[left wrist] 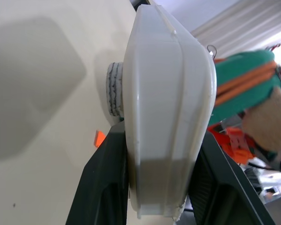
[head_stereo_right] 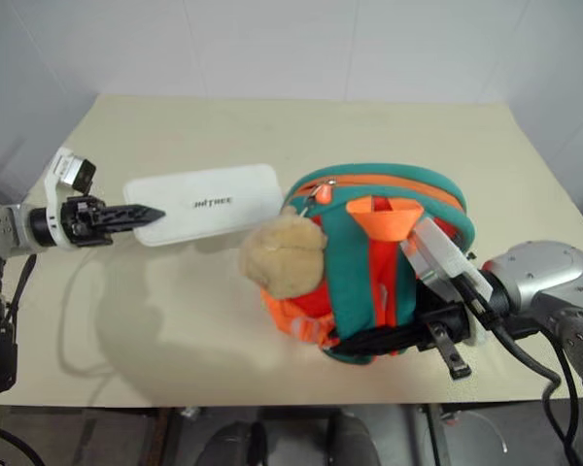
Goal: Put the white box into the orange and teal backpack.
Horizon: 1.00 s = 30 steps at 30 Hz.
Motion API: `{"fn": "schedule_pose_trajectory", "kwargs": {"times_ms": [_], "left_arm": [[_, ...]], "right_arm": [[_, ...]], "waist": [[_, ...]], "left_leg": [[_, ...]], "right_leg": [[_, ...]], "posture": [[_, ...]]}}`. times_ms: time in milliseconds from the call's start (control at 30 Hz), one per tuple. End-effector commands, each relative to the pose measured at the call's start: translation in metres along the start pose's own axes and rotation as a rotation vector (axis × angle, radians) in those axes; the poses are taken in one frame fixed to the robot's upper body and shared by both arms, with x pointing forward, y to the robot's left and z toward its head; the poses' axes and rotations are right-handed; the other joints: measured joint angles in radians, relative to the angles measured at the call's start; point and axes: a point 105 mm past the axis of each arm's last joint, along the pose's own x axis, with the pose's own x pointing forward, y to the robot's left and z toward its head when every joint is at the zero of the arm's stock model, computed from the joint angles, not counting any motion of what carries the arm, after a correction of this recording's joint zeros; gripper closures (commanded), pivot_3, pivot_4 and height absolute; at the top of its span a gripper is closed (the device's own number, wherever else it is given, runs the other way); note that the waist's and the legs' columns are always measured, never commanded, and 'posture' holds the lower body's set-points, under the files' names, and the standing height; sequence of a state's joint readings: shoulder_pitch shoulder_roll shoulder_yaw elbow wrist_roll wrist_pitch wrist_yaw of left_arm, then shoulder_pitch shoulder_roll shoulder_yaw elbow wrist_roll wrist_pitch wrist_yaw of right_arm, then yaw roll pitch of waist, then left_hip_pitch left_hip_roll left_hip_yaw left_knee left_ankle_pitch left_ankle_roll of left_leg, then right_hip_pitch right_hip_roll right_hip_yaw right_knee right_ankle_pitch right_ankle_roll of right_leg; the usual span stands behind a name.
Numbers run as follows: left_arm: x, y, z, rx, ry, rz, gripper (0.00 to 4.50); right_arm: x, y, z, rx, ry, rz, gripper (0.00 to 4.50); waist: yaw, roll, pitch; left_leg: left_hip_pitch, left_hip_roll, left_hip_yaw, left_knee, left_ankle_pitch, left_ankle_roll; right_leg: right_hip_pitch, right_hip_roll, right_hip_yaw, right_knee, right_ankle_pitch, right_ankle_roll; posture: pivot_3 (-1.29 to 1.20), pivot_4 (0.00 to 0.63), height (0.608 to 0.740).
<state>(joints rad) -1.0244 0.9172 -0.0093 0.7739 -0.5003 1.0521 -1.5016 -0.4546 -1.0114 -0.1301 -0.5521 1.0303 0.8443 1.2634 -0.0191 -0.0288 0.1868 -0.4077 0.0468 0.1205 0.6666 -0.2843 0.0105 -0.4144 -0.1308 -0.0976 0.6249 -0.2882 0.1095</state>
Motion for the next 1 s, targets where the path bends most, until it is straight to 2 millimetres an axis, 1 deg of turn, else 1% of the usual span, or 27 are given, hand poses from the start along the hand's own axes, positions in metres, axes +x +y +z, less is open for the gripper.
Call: {"fn": "schedule_pose_trajectory", "kwargs": {"times_ms": [33,167,300,533,767,867,1000], "left_arm": [[-0.008,-0.033,0.023,0.211,-0.064,-0.143,3.24],[-0.011,-0.046,0.022,0.351,-0.052,-0.181,3.24],[-0.014,-0.055,0.021,0.445,-0.025,-0.172,3.24],[-0.017,-0.064,0.023,0.68,-0.015,-0.14,3.24],[-0.02,-0.073,0.022,0.76,0.005,-0.148,3.24],[-0.028,-0.08,0.022,0.785,-0.008,-0.172,3.24],[-0.029,-0.083,0.016,0.804,0.005,-0.203,3.24]], "right_arm": [[-0.001,-0.009,0.002,-0.057,-0.008,-0.026,3.83],[-0.001,-0.014,0.0,-0.059,-0.013,-0.031,3.83],[-0.002,-0.019,-0.001,-0.052,-0.028,-0.036,3.83],[-0.003,-0.023,-0.004,-0.043,-0.036,-0.042,3.83],[-0.004,-0.025,-0.005,-0.044,-0.035,-0.055,3.83],[-0.004,-0.028,-0.005,-0.049,-0.039,-0.068,3.83],[-0.004,-0.029,-0.005,-0.05,-0.039,-0.079,3.83]], "waist": [[0.001,0.0,0.0],[0.0,0.0,0.0],[0.0,0.0,0.0],[0.0,0.0,0.0],[0.004,0.0,0.0],[0.004,0.0,0.0],[0.007,0.0,0.0]], "left_leg": [[0.0,0.0,0.0,0.0,0.0,0.0],[0.0,0.0,0.0,0.0,0.0,-0.001],[0.0,0.0,0.0,0.0,0.001,-0.001],[0.001,0.0,0.0,0.001,0.0,-0.001],[0.001,0.0,0.0,0.001,0.0,-0.001],[0.001,0.0,0.0,0.0,0.0,-0.001],[0.001,0.0,0.0,0.0,0.0,-0.001]], "right_leg": [[0.0,0.0,0.0,0.0,0.0,0.0],[0.0,0.0,0.0,0.0,0.0,0.0],[0.0,0.0,0.0,0.0,0.0,0.0],[0.001,-0.001,0.0,0.001,0.0,0.0],[0.001,0.0,0.0,0.001,0.0,0.0],[0.001,0.0,0.0,0.001,0.0,0.0],[0.001,0.0,0.0,0.001,0.0,0.0]], "posture": [[0.0,0.15,0.74],[0.0,0.15,0.74],[0.0,0.15,0.74],[0.0,0.15,0.74],[0.0,0.15,0.74],[0.0,0.15,0.74],[0.0,0.15,0.74]]}}
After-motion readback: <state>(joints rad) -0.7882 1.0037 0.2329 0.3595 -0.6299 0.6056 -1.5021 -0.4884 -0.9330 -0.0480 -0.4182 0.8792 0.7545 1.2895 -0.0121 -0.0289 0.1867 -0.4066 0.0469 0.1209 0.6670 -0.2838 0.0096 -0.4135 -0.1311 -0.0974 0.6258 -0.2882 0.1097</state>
